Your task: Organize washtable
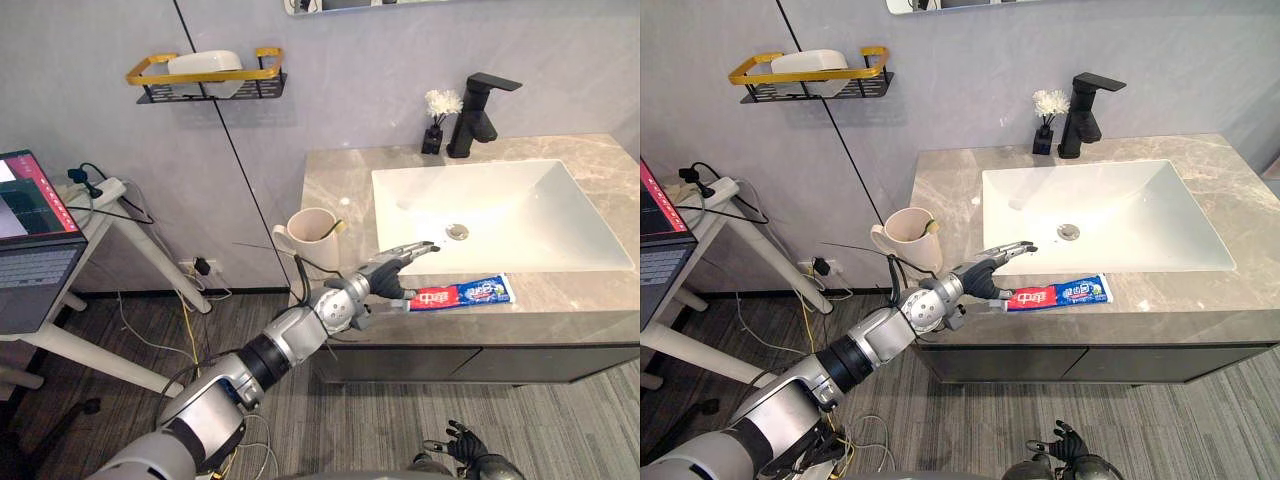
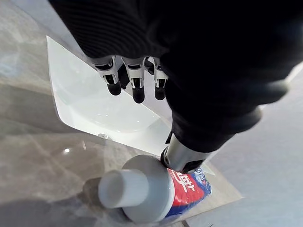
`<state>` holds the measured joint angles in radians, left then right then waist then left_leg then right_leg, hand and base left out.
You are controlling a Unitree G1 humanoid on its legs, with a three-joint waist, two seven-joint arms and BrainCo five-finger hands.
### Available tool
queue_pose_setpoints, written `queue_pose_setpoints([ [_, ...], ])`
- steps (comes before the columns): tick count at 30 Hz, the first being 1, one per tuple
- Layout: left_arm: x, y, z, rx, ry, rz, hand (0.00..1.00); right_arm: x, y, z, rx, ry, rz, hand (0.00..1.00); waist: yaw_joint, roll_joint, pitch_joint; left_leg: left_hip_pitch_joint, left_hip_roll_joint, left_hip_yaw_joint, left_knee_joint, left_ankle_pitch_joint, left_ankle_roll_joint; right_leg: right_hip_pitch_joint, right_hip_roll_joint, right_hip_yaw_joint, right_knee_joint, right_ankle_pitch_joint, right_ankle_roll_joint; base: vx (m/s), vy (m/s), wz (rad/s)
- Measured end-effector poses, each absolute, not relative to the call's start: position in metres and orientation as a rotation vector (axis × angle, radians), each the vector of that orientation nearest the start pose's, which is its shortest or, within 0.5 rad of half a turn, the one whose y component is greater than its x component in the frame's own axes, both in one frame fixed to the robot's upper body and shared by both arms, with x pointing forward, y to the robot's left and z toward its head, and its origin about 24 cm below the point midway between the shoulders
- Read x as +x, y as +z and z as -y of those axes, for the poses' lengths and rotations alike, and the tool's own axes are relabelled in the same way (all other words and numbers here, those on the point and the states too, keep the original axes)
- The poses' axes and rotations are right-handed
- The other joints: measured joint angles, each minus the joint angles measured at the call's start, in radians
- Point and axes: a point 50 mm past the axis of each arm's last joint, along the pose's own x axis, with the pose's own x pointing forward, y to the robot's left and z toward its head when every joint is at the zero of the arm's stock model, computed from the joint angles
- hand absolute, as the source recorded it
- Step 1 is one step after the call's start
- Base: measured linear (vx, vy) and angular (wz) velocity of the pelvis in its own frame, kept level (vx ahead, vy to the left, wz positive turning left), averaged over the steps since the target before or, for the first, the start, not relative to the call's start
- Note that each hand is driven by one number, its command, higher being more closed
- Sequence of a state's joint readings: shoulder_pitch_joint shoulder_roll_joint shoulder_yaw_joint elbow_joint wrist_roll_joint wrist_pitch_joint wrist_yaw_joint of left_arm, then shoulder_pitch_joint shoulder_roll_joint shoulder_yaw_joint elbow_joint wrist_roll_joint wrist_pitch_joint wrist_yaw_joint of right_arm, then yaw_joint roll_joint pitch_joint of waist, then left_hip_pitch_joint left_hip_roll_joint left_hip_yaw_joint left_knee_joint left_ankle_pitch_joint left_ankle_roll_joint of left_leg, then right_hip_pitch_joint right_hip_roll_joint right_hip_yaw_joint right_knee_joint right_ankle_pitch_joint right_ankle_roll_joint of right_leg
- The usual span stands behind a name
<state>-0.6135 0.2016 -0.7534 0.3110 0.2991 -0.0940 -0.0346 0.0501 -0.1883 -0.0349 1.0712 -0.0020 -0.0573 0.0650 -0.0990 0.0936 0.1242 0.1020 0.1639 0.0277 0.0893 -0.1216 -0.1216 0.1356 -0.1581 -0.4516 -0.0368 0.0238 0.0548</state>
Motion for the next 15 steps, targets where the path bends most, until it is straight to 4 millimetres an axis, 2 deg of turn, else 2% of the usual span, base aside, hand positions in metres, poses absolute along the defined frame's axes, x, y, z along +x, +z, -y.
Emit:
queue_pose_setpoints([
  [2, 0.289, 0.096, 0.005, 0.777, -0.804, 0.427, 0.0, 0.107, -0.153, 0.224, -0.12, -0.076, -1.062, 0.0, 0.002, 0.0, 0.0, -0.005, 0.0, 0.0, 0.0, 0.0, 0.0, -0.001, -0.001, 0.002, 0.002, 0.002, 0.015, 0.0, 0.0, 0.0],
  [8, 0.279, 0.124, 0.011, 0.706, -0.79, 0.556, 0.0, 0.105, -0.154, 0.224, -0.141, -0.055, -1.069, 0.0, 0.006, 0.003, -0.002, -0.015, 0.007, -0.009, 0.023, -0.003, -0.005, -0.003, 0.0, 0.002, 0.022, -0.01, 0.036, 0.0, -0.001, 0.02],
  [15, 0.276, 0.147, 0.017, 0.593, -0.714, 0.653, 0.0, 0.104, -0.153, 0.23, -0.168, -0.045, -1.073, 0.0, 0.007, 0.032, -0.02, -0.035, 0.012, -0.022, 0.032, -0.003, -0.006, -0.024, 0.002, 0.003, 0.042, -0.015, 0.04, -0.02, 0.0, 0.01],
])
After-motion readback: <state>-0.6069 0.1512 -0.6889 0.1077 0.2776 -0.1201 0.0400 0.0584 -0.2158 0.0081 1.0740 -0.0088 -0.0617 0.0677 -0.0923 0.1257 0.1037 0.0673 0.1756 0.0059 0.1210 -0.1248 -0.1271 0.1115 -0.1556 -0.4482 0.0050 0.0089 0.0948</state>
